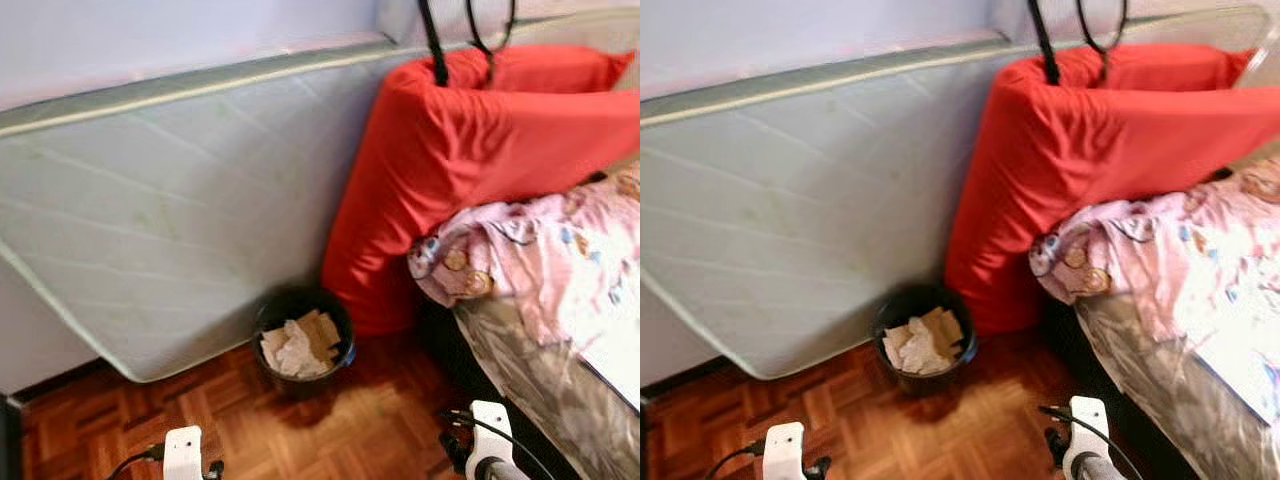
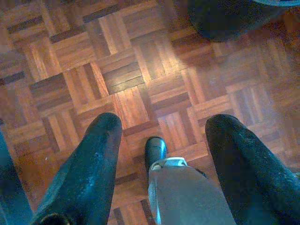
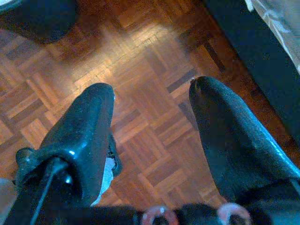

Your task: Clean up the room

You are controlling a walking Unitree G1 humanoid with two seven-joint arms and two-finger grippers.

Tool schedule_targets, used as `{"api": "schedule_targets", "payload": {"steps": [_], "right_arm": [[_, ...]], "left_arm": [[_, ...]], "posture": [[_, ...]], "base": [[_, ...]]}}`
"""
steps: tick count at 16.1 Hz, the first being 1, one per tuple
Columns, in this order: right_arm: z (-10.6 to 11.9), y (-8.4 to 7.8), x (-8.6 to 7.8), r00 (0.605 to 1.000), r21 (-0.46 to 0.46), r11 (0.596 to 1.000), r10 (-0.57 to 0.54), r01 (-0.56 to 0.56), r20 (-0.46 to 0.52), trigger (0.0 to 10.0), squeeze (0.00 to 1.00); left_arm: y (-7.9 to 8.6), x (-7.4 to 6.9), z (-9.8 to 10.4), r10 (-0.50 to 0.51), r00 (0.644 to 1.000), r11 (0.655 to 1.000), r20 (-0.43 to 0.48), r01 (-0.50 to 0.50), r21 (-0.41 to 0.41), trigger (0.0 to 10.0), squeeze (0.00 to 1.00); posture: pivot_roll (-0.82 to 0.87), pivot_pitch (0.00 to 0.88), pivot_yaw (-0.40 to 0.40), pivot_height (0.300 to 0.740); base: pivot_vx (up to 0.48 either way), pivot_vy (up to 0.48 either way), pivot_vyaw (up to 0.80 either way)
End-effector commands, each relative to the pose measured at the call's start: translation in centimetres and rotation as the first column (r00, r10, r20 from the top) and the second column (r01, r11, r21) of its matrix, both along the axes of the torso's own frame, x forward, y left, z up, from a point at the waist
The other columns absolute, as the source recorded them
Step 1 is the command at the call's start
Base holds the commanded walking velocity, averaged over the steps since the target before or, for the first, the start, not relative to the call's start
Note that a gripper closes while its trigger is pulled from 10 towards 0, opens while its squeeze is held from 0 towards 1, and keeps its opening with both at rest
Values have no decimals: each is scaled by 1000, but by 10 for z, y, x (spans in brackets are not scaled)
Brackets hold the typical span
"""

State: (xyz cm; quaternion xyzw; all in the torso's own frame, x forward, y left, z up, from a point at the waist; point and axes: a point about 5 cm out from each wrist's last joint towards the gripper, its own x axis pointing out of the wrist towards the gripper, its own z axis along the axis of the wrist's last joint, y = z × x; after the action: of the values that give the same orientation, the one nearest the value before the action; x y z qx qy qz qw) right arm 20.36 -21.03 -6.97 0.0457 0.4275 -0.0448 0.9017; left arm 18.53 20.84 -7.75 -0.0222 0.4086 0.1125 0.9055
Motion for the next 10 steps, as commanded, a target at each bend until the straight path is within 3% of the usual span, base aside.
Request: {"api": "schedule_targets", "payload": {"steps": [1, 3, 5, 10], "right_arm": [[-2, 0, -3, 1000, 4, 1000, -4, 4, -17, 10000, 0], [-2, 1, -2, 1000, 5, 1000, -4, 4, -19, 10000, 0], [-2, 1, -3, 1000, 7, 1000, -5, 5, -19, 10000, 0], [-2, 1, -3, 1000, 5, 1000, -2, 3, -23, 10000, 0]], "left_arm": [[1, -6, -3, -5, 1000, 1000, -25, 5, 5, 10000, 0], [2, -6, -3, -22, 999, 999, -27, 23, 22, 10000, 0], [3, -6, -2, -13, 1000, 1000, -18, 13, 22, 10000, 0], [2, -6, -3, -15, 1000, 1000, -21, 15, 13, 10000, 0]], "posture": [[-28, 112, -30, 740], [-28, 110, -26, 740], [-28, 109, -24, 740], [-27, 93, -19, 740]], "base": [[0, 0, -756], [0, 0, -756], [0, -480, -756], [0, 0, -755]]}}
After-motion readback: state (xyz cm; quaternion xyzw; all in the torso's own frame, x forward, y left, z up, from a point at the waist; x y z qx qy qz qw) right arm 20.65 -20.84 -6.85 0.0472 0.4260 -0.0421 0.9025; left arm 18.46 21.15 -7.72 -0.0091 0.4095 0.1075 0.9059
